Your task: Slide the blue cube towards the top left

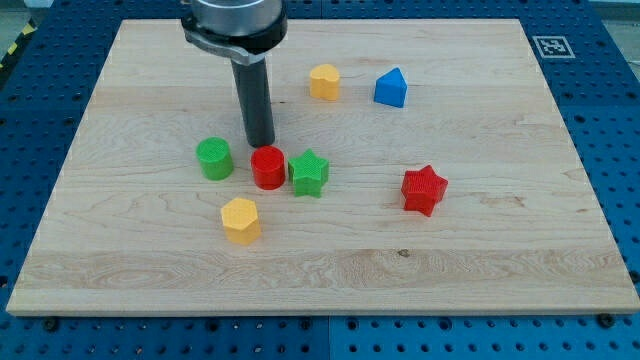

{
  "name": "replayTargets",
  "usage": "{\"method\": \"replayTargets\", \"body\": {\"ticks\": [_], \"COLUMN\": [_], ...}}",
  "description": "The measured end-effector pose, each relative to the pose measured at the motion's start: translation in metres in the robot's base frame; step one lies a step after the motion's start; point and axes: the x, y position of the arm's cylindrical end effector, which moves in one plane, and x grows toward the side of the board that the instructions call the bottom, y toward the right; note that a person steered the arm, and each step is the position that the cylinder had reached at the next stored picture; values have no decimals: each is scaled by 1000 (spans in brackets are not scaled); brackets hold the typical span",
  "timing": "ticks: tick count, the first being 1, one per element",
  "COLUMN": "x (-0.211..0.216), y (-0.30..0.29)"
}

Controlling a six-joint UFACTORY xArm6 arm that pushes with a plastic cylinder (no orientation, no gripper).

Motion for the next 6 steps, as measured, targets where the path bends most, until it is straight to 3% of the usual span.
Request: {"method": "replayTargets", "body": {"ticks": [5, 6], "x": [-143, -143], "y": [-16, 6]}}
